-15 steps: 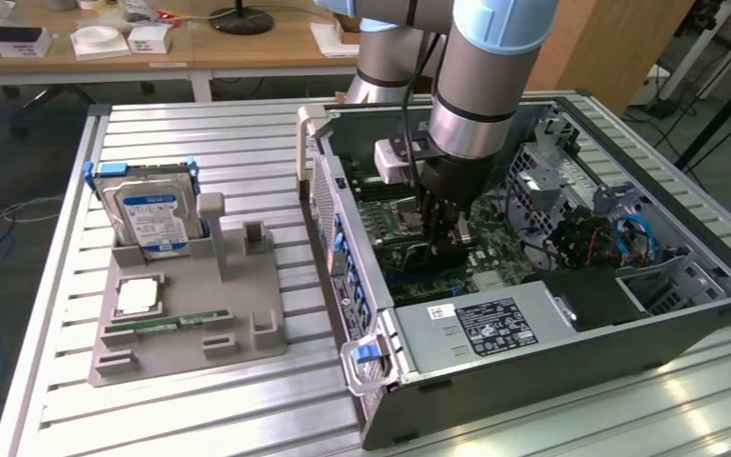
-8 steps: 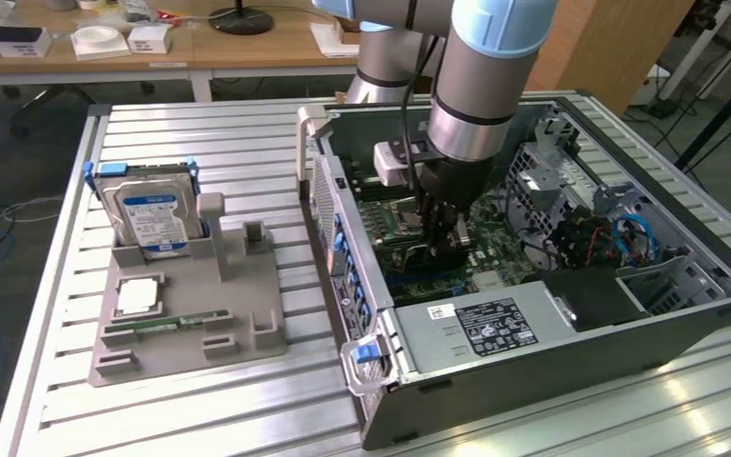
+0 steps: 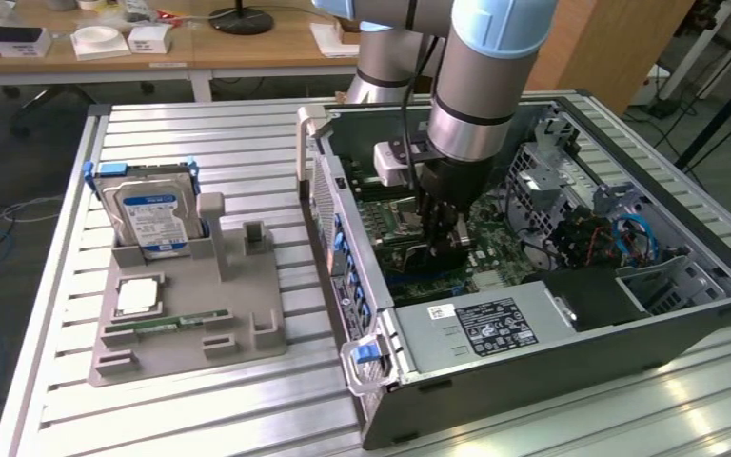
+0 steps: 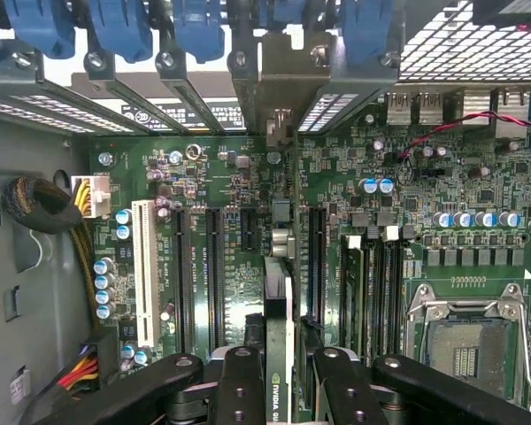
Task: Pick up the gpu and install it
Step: 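Insert the gpu into the slot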
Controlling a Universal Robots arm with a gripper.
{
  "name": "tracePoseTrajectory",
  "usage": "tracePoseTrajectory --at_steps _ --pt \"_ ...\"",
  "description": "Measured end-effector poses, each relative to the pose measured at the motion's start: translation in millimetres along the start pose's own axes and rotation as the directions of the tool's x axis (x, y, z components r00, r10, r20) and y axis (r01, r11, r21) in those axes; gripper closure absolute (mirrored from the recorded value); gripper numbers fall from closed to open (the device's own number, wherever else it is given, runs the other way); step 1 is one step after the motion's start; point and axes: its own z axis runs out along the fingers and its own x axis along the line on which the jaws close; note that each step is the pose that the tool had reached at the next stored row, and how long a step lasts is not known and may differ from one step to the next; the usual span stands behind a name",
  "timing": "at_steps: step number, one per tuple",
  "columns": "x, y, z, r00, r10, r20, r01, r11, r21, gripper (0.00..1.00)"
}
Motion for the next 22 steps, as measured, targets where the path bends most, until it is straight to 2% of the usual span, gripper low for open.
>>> tracePoseTrajectory --at_steps 1,2,5,7,8,9,12,13,14,15,17,18,20,21,22 --pt "-0.3 0.0 0.9 1.0 0.0 0.0027 0.0 1.0 0.0009 0.73" --pt "-0.3 0.0 0.7 1.0 0.0 0.0015 0.0 1.0 0.0007 0.67" --pt "0.0 0.0 -0.4 1.0 0.0 -0.0002 0.0 1.0 0.0 0.61" --pt "0.0 -0.1 -2.6 1.0 0.0 -0.0001 0.0 1.0 0.0 0.49" --pt "0.0 -0.1 -4.7 1.0 0.0 -0.0001 0.0 1.0 0.0 0.49" --pt "0.0 -0.2 -7.8 1.0 0.0 0.0001 0.0 1.0 0.0001 0.43" --pt "-0.1 -0.6 -20.9 1.0 0.0 0.0 0.0 1.0 0.0001 0.43" --pt "-0.1 -0.7 -24.1 1.0 0.0 -0.0002 0.0 1.0 0.0 0.44" --pt "-0.1 -0.7 -26.3 1.0 0.0 -0.0001 0.0 1.0 0.0 0.51" --pt "-0.1 -0.8 -28.6 1.0 0.0 0.0 0.0 1.0 0.0001 0.51" --pt "-0.1 -0.8 -31.1 1.0 0.0 0.0001 0.0 1.0 0.0002 0.63" --pt "-0.1 -0.9 -32.0 1.0 0.0 0.0 0.0 1.0 0.0001 0.63" --pt "-0.1 -0.9 -34.9 1.0 0.0 -0.0001 0.0 1.0 0.0001 0.74" --pt "-0.1 -1.0 -36.9 1.0 0.0 -0.0001 0.0 1.0 0.0 0.74" --pt "-0.1 -1.0 -38.9 1.0 0.0 0.0001 0.0 1.0 0.0001 0.8"
